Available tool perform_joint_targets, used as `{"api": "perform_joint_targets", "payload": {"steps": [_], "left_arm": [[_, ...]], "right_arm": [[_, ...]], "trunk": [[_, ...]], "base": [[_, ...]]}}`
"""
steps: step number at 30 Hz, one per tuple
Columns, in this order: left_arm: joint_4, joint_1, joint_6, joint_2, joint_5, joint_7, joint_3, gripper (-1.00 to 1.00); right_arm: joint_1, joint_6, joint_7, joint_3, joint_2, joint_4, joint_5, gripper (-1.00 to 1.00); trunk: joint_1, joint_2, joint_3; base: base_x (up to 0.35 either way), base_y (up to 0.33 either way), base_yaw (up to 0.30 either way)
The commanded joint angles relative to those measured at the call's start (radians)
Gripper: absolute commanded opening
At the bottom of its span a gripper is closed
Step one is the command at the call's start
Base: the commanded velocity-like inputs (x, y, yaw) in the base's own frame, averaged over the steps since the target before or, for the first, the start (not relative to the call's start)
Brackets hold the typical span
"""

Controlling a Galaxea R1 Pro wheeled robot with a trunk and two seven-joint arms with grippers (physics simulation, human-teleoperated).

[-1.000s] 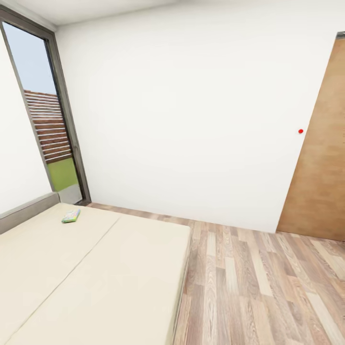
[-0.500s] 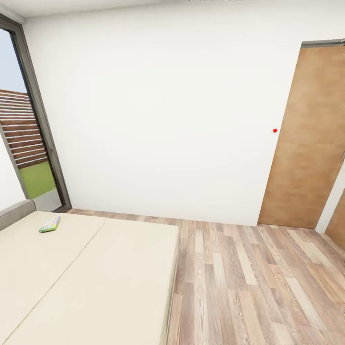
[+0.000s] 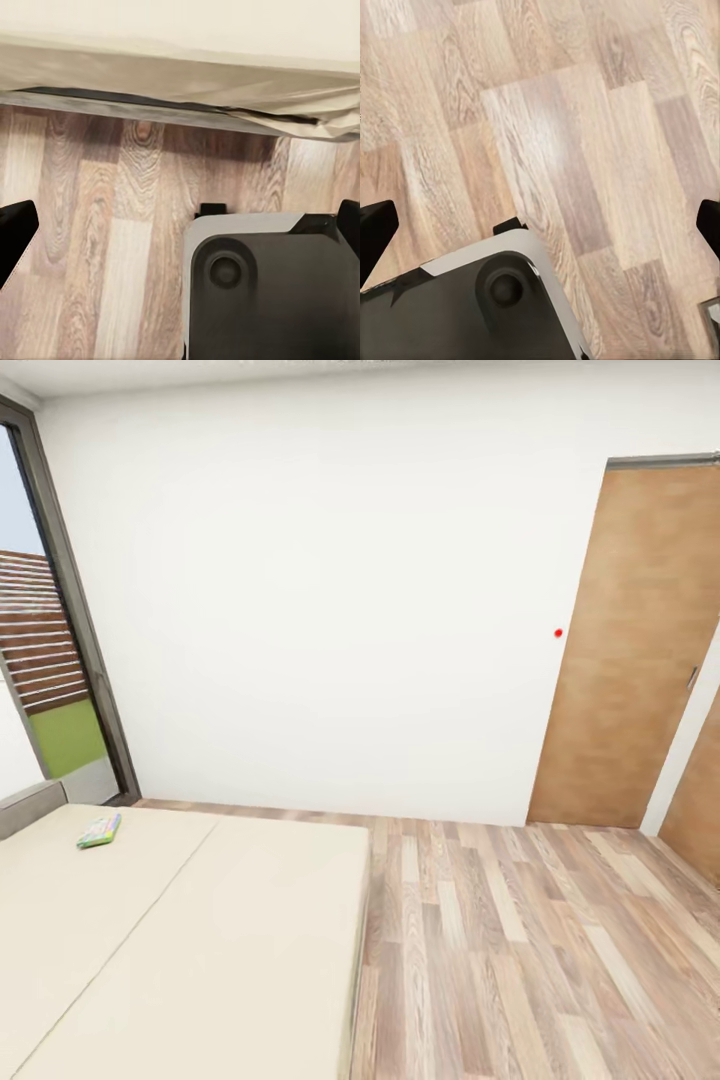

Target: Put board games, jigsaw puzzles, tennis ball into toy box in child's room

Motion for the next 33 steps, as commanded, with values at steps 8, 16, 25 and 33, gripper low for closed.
{"api": "perform_joint_targets", "payload": {"steps": [8, 16, 25, 33], "left_arm": [[0.001, 0.000, -0.003, 0.000, -0.001, 0.003, -0.001, 1.00], [0.001, 0.000, -0.003, 0.000, -0.001, 0.003, -0.001, 1.00], [0.001, 0.000, -0.003, 0.000, -0.001, 0.003, -0.001, 1.00], [0.001, 0.000, -0.003, 0.000, 0.000, 0.003, -0.001, 1.00]], "right_arm": [[0.000, -0.004, -0.001, 0.003, 0.000, 0.001, -0.009, 1.00], [0.000, -0.004, -0.001, 0.003, 0.000, 0.001, -0.010, 1.00], [0.000, -0.004, -0.001, 0.003, 0.000, 0.001, -0.009, 1.00], [0.000, -0.004, -0.001, 0.003, 0.000, 0.001, -0.009, 1.00]], "trunk": [[0.000, 0.000, 0.004], [0.000, 0.000, 0.007], [0.000, 0.000, 0.010], [0.000, 0.000, 0.012]], "base": [[-0.006, 0.166, -0.087], [-0.001, 0.153, -0.114], [-0.001, 0.042, -0.112], [-0.070, 0.171, -0.099]]}}
